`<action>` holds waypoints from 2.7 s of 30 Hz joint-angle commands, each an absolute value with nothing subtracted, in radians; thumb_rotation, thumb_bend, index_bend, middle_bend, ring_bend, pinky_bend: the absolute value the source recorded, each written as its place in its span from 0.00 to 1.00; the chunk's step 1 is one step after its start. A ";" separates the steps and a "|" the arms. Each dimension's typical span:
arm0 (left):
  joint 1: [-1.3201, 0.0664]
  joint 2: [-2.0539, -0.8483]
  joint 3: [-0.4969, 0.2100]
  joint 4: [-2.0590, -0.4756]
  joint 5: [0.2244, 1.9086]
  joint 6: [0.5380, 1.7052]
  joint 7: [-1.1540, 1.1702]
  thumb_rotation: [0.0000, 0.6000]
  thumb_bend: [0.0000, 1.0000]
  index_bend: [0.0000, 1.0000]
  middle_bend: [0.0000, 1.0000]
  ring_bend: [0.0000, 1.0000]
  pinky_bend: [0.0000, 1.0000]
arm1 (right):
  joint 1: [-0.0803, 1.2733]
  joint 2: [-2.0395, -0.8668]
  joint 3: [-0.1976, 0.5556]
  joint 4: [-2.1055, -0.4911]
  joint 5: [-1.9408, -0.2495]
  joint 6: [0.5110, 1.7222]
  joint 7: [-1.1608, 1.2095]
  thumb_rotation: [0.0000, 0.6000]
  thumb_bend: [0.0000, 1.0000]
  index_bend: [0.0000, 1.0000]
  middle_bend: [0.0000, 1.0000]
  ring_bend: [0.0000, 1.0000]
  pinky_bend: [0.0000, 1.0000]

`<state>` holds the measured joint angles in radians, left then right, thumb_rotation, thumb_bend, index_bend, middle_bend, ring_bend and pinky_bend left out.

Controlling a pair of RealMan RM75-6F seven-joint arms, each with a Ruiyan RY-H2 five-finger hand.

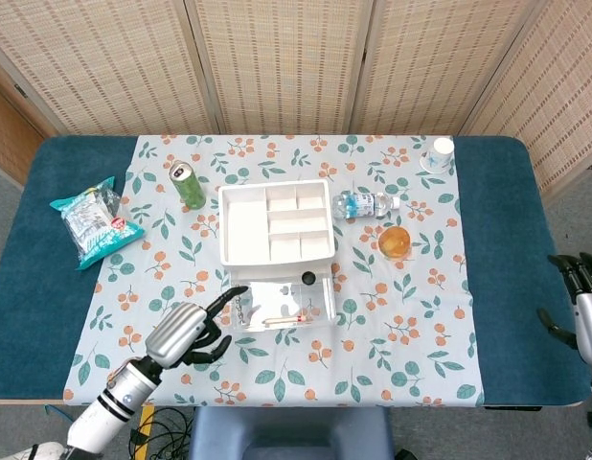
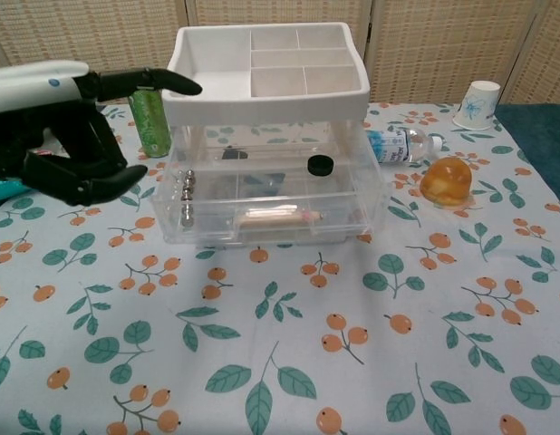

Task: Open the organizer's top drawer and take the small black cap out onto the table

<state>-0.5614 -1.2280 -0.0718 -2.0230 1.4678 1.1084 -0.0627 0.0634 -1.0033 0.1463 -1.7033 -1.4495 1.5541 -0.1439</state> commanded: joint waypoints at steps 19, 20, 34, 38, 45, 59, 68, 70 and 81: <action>-0.832 -1.203 -0.185 -1.814 1.484 0.825 -0.062 0.65 0.97 0.25 1.00 1.00 1.00 | 0.106 -0.937 0.180 -1.757 -1.457 1.541 -0.172 1.00 0.26 0.16 0.21 0.16 0.23; -0.837 -1.205 -0.187 -1.811 1.481 0.822 -0.054 0.55 0.97 0.25 1.00 1.00 1.00 | 0.106 -0.937 0.179 -1.755 -1.455 1.540 -0.170 1.00 0.26 0.16 0.21 0.16 0.23; -0.935 -1.225 -0.183 -1.874 1.254 0.723 0.254 0.21 1.00 0.15 1.00 1.00 1.00 | 0.106 -0.946 0.170 -1.731 -1.450 1.536 -0.144 1.00 0.26 0.16 0.21 0.16 0.23; -0.976 -1.235 -0.182 -1.888 1.143 0.711 0.340 0.19 1.00 0.15 1.00 1.00 1.00 | 0.106 -0.948 0.169 -1.722 -1.445 1.532 -0.134 1.00 0.26 0.16 0.21 0.17 0.23; -1.045 -1.239 -0.166 -1.922 0.969 0.725 0.454 0.18 1.00 0.14 1.00 1.00 1.00 | 0.111 -0.951 0.169 -1.711 -1.444 1.527 -0.121 1.00 0.26 0.16 0.21 0.17 0.23; -1.131 -1.294 -0.142 -1.920 0.783 0.814 0.534 0.18 1.00 0.10 1.00 1.00 1.00 | 0.108 -0.953 0.165 -1.698 -1.439 1.528 -0.103 1.00 0.26 0.16 0.21 0.17 0.23; -1.163 -1.313 -0.127 -1.902 0.740 0.824 0.542 0.18 1.00 0.10 1.00 1.00 1.00 | 0.103 -0.953 0.162 -1.695 -1.437 1.532 -0.100 1.00 0.26 0.16 0.21 0.17 0.23; -1.169 -1.315 -0.125 -1.901 0.733 0.822 0.540 0.18 1.00 0.10 1.00 1.00 1.00 | 0.103 -0.953 0.163 -1.695 -1.436 1.532 -0.099 1.00 0.26 0.16 0.21 0.17 0.23; -1.190 -1.331 -0.113 -1.881 0.720 0.828 0.534 0.19 1.00 0.10 1.00 1.00 1.00 | 0.100 -0.955 0.161 -1.691 -1.431 1.533 -0.098 1.00 0.26 0.16 0.21 0.17 0.23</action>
